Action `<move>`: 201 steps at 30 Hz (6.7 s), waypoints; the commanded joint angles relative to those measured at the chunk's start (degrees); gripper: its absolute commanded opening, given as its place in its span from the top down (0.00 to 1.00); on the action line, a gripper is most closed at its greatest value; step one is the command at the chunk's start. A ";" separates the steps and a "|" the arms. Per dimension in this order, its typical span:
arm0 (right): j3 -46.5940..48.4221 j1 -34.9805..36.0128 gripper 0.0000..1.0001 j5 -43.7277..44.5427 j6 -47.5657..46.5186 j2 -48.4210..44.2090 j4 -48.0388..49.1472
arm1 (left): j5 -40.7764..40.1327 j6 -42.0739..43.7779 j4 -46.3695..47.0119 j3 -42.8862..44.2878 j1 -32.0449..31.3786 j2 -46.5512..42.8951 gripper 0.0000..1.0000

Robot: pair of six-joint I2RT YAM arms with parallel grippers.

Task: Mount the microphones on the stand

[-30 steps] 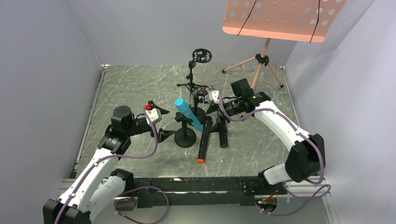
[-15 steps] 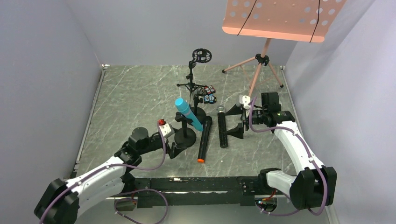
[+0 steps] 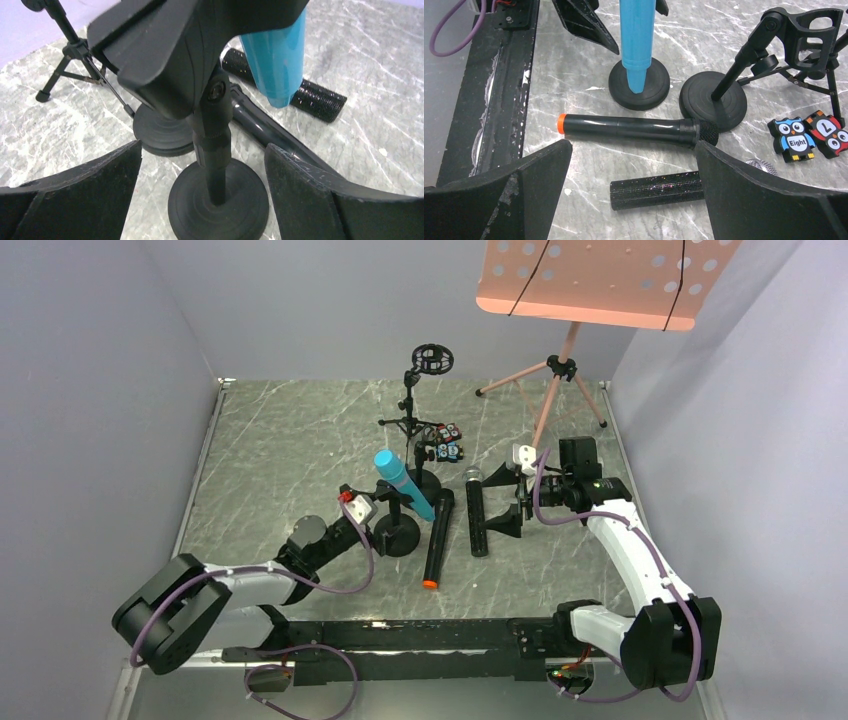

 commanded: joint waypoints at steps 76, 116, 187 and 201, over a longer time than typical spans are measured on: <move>5.58 -0.35 0.00 -0.58 -14.33 9.61 -13.12 | 9.25 -6.27 -1.38 52.17 52.41 43.66 0.66; 2.83 -16.70 0.00 1.58 -0.92 2.65 -6.80 | 36.80 -27.28 -58.82 28.05 51.51 -15.71 0.01; -0.92 -26.10 0.00 5.74 16.19 -5.81 5.29 | 11.10 -6.77 -15.44 42.50 6.27 34.24 0.80; -0.65 -26.04 0.00 4.01 15.38 -6.32 4.10 | 12.06 7.33 -36.06 38.69 6.36 16.25 1.00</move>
